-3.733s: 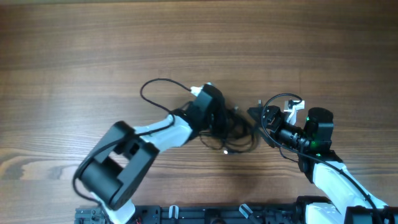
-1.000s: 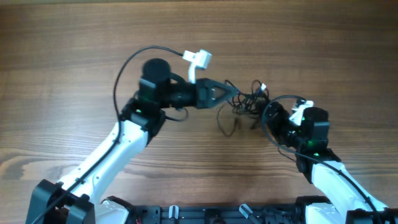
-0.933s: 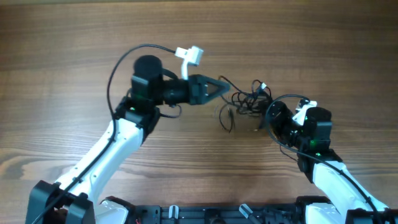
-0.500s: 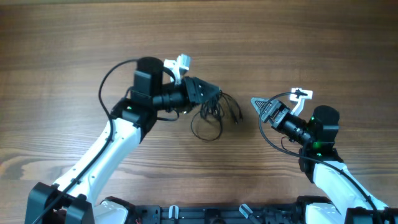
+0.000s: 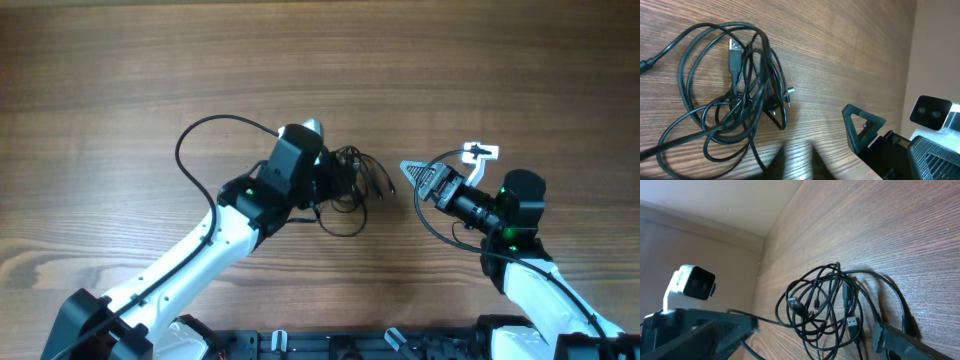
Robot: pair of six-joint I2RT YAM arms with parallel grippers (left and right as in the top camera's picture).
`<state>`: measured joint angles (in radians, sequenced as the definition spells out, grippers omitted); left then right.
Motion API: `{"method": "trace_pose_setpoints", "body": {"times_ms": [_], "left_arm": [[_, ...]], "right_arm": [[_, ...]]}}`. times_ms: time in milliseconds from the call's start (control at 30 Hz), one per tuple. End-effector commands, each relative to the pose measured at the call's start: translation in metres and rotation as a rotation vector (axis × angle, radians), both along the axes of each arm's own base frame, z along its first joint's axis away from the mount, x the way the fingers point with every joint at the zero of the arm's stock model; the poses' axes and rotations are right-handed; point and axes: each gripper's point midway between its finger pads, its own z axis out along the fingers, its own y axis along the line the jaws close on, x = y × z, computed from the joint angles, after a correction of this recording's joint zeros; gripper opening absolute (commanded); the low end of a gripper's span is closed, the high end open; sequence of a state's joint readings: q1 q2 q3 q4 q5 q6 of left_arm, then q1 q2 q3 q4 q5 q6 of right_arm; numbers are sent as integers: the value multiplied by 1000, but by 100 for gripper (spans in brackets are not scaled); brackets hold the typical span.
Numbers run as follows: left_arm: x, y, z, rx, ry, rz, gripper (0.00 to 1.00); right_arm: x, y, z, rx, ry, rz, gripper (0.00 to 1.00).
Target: Untangle cables
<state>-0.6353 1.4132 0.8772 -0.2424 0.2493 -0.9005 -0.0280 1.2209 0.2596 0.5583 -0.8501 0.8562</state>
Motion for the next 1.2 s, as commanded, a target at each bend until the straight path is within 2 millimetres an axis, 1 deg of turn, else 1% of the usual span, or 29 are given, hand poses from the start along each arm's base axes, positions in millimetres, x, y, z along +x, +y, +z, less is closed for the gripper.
{"method": "trace_pose_setpoints", "body": {"times_ms": [0,67,133,200,267,333,367,467,500,533,667,700,733,767,800,833,867,900,967,1033,1067,1167], "left_arm": [[5,-14,32,-38,-168,-105,4],[3,-22,62,-87,-288,-184,4],[0,-21,92,-129,-375,-190,4],[-6,-18,113,-160,-421,-198,4],[-15,-20,125,-194,-441,-232,4],[-31,-24,140,-231,-490,-321,4],[-37,-26,146,-252,-507,-360,4],[-66,-40,173,-355,-626,-565,4],[-73,-42,180,-381,-668,-616,4],[-75,-43,184,-388,-699,-640,4],[-74,-44,193,-401,-750,-641,4],[-73,-44,198,-409,-771,-641,4],[-79,-46,207,-439,-807,-670,4],[-84,-47,214,-464,-834,-699,4],[-89,-47,219,-486,-858,-724,4],[-93,-47,224,-502,-878,-743,4],[-94,-46,226,-507,-886,-745,4],[-93,-45,225,-502,-875,-743,4],[-88,-42,213,-479,-816,-728,4],[-84,-38,202,-457,-758,-712,4],[-82,-35,197,-450,-731,-708,4],[-85,-27,198,-477,-713,-747,4]], "right_arm": [[-8,7,1,-20,-51,74,100],[-9,8,2,-17,-50,81,100],[-12,16,2,-17,-52,107,100],[-13,24,2,-25,-55,119,100],[-12,30,-1,-48,-54,107,100],[-11,37,0,-41,-43,96,100],[-12,41,4,-32,-56,103,100],[-14,58,29,4,-164,150,100],[-17,64,35,9,-195,171,100],[-20,71,37,13,-206,193,100],[-39,95,36,29,-190,278,100],[-38,98,35,20,-191,264,100],[-34,98,30,1,-179,225,100],[-30,96,26,-13,-166,194,100],[-22,90,15,-38,-125,134,100],[-16,83,3,-56,-72,76,100],[-9,71,-15,-69,28,-15,100],[-5,59,-28,-68,111,-83,100],[3,39,-35,-82,140,-142,100],[10,16,-42,-88,177,-216,100],[13,0,-49,-93,210,-264,100],[15,-35,-64,-101,291,-371,100]]}}
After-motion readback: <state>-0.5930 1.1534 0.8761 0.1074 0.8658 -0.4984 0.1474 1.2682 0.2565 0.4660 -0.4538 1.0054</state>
